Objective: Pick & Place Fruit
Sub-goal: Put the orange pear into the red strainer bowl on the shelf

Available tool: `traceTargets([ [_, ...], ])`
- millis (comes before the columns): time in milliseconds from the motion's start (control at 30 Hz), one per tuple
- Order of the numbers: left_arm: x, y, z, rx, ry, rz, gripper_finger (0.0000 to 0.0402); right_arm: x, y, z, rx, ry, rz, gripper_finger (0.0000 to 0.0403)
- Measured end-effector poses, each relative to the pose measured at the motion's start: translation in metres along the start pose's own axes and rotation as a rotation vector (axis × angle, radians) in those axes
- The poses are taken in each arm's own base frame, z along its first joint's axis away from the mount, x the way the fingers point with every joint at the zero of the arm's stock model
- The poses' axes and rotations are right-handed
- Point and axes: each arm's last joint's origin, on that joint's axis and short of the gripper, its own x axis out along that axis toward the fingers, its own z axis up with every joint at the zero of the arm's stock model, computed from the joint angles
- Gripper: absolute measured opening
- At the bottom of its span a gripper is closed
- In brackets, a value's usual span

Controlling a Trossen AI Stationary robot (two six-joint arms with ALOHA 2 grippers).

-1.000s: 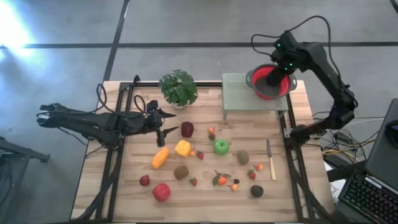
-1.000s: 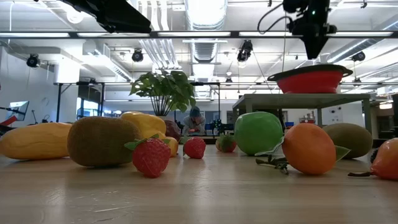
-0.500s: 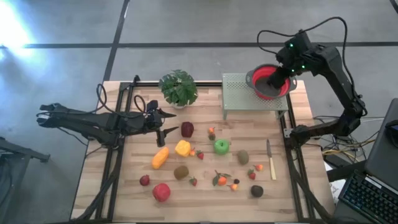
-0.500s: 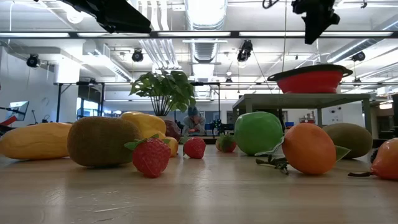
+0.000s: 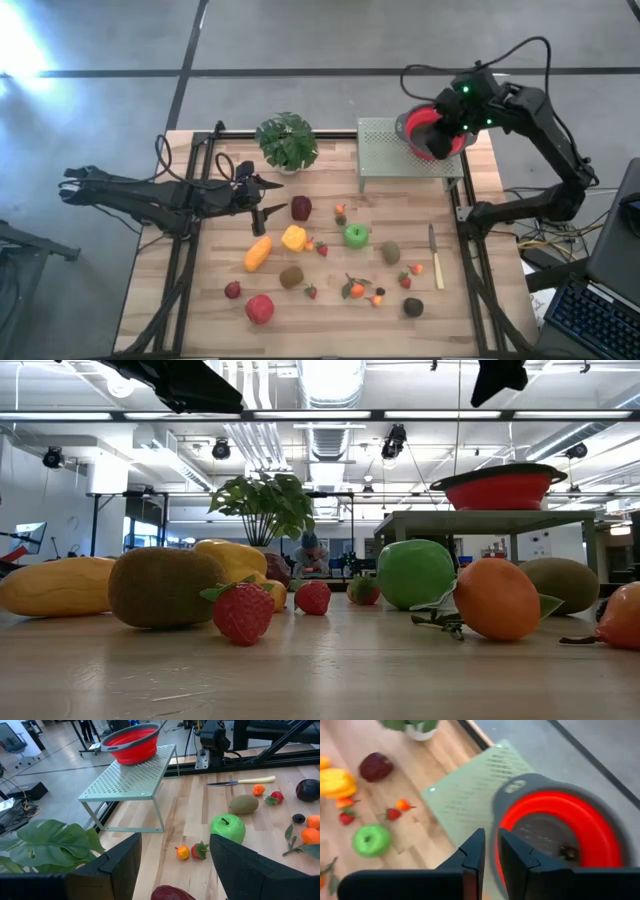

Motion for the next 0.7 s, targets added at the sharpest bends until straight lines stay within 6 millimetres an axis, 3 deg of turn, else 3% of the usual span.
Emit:
traceTargets([
  [400, 0.000, 0.000, -0.003, -0.010, 0.027, -0.002, 0.0239, 0.005, 0.054, -0.009, -0.078, 0.052, 0.163, 0.0053],
  [700, 0.000, -0.001, -0.010, -0.052, 0.100, -0.004, 0.0239, 0.016, 0.092, -0.029, -0.126, 0.123, 0.163, 0.0025],
])
